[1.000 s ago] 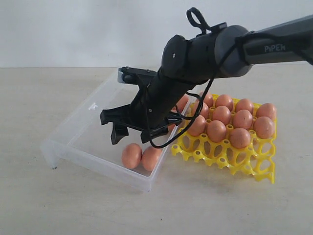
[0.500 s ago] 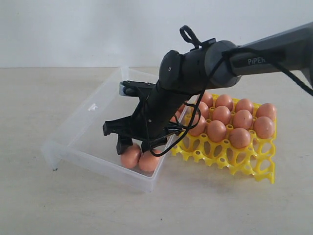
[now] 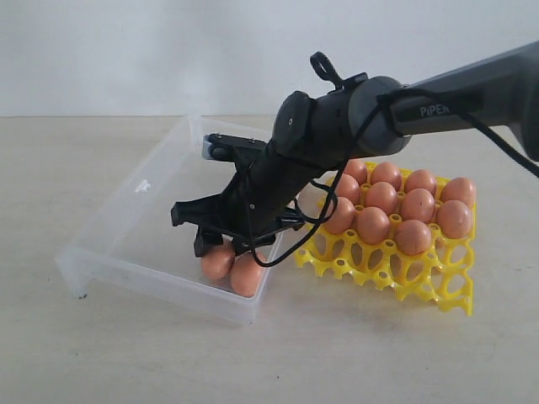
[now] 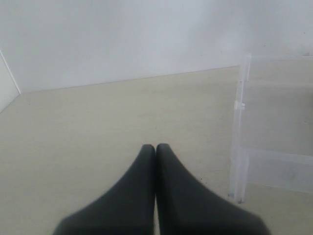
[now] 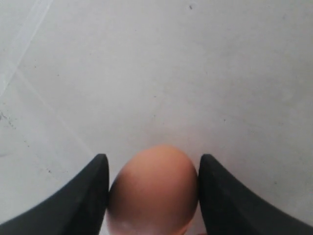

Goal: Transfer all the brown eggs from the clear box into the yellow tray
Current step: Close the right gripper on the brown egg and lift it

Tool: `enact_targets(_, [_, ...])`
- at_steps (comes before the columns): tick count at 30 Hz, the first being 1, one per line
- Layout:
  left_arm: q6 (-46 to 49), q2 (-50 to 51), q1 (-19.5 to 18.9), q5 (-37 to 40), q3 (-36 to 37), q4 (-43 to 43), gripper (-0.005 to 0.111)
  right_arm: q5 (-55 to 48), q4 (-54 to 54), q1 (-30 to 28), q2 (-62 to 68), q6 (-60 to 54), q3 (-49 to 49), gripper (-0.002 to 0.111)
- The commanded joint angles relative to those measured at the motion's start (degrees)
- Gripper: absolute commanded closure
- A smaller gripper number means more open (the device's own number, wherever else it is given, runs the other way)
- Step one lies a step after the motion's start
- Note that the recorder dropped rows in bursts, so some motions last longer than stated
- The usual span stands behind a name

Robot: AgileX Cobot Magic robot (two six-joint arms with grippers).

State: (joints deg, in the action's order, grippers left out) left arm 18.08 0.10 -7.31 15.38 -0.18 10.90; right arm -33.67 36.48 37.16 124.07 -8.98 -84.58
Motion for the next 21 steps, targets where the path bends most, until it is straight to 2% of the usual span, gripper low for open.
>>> enact_targets(1, [-0.52,-0.1,0.04,-0.5,0.18,0.21,0.111,3.27,0.59,0.14,0.15,-0.63,0.47,0.108])
enact_targets(8, [-0.52,-0.1,0.04,-0.39,0.18,0.21,0.111,9.89,0.26,0.14,-4.15,-2.63,0.47,0.108])
enact_targets(16, [-0.52,-0.1,0.04,-0.39,0.18,0.21,0.111,10.44,-0.96,0.14,-5.98,-8.03,0.47,0.108])
enact_targets(21, [-0.52,-0.1,0.04,-0.39,0.18,0.21,0.111,19.44,-5.2,2.49,-6.62,-12.38,0.61,0.109])
